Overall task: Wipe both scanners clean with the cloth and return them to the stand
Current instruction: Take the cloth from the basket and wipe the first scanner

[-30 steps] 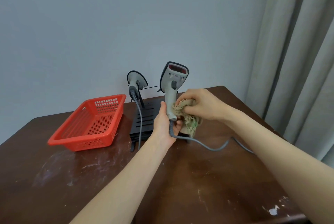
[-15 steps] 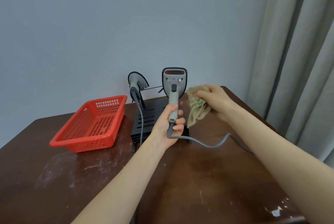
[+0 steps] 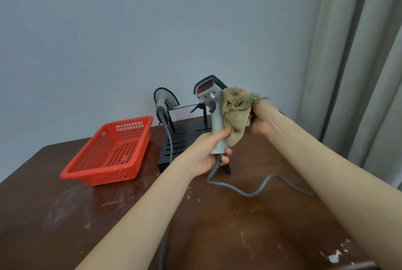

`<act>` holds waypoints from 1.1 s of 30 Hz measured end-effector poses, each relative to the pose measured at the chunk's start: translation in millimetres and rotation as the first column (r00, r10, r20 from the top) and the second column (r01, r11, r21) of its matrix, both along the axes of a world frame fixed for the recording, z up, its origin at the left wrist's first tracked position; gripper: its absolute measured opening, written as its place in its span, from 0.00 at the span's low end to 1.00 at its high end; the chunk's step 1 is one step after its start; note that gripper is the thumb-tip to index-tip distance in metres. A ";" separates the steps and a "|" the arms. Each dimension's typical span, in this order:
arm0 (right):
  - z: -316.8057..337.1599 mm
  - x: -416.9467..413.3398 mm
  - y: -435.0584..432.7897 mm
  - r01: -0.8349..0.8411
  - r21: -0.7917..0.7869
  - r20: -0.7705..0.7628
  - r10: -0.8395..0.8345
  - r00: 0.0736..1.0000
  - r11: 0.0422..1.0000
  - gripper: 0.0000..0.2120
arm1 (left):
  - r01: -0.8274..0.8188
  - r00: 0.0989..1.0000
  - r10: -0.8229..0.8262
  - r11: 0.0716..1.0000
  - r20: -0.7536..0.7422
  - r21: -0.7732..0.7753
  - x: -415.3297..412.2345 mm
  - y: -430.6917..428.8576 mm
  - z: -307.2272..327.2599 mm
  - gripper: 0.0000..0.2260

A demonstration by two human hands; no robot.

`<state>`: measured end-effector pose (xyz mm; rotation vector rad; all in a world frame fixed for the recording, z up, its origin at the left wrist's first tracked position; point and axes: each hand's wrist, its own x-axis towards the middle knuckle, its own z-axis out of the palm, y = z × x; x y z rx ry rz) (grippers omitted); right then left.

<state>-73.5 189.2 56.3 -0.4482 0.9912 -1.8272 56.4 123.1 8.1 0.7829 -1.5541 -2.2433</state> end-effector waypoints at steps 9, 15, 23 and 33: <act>-0.8 -19.9 0.5 0.443 -0.056 -0.553 -0.397 0.732 0.895 0.08 | -0.263 0.960 0.257 0.964 -0.113 -0.045 7.5 -1.5 -6.3 0.18; -13.5 9.0 -5.7 0.417 -0.162 -0.973 -0.216 0.086 0.894 0.11 | -0.240 0.964 0.239 0.971 -0.117 0.011 -3.3 14.0 -2.3 0.21; -37.0 29.4 20.4 0.158 -0.002 -0.986 0.024 -0.165 0.987 0.14 | -0.306 0.947 0.303 0.952 -0.106 -0.012 -1.7 8.9 -5.3 0.21; -24.1 24.1 7.9 0.194 0.013 -0.981 0.051 -0.189 0.981 0.14 | -0.329 0.943 0.326 0.942 -0.064 -0.058 -2.9 7.8 -2.7 0.19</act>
